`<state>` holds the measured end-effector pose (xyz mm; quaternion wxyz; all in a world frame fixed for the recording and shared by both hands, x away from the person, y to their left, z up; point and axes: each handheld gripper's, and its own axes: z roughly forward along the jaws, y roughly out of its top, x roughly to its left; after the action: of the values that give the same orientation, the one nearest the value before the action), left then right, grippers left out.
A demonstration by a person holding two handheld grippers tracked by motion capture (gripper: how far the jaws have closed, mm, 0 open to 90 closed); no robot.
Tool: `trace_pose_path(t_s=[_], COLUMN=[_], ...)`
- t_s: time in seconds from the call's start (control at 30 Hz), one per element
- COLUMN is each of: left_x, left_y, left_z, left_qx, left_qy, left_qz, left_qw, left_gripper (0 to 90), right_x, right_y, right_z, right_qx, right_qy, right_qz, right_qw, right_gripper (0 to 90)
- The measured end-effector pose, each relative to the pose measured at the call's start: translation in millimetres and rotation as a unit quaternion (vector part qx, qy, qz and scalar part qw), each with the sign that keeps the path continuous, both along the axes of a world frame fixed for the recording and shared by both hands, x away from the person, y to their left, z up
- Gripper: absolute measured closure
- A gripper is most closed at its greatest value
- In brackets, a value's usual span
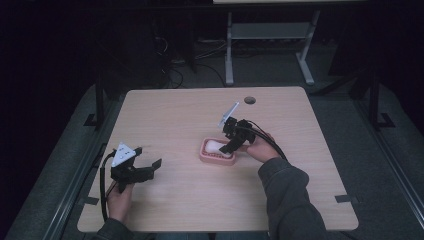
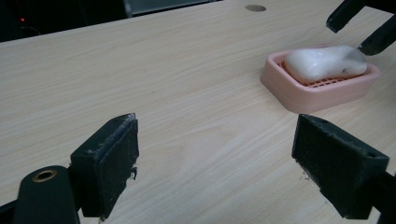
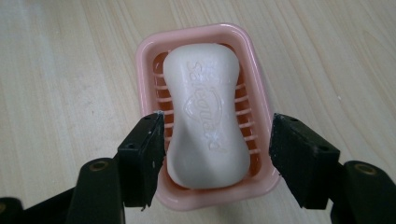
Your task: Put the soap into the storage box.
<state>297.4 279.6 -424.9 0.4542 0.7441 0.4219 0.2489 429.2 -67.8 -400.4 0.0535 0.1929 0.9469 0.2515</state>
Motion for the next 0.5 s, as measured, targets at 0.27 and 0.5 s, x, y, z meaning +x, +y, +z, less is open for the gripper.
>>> trace_pose_path(t_s=[0.27, 0.5], left_x=[0.6, 0.9], left_y=[0.0, -0.3], left_z=[-0.7, -1.1], left_qx=[0.002, 0.005], left_qy=[0.004, 0.003], left_qz=[-0.002, -0.002], left_qw=[1.0, 1.0], left_gripper=[14.6, 14.6], right_x=[-4.2, -9.1], right_y=[-16.0, -22.2], right_z=[3.8, 9.2], right_qx=[0.013, 0.017], right_qy=[0.002, 0.0], right_qz=[-0.017, -0.021], right_qw=[0.9998, 0.9996], right_gripper=[33.4, 30.6])
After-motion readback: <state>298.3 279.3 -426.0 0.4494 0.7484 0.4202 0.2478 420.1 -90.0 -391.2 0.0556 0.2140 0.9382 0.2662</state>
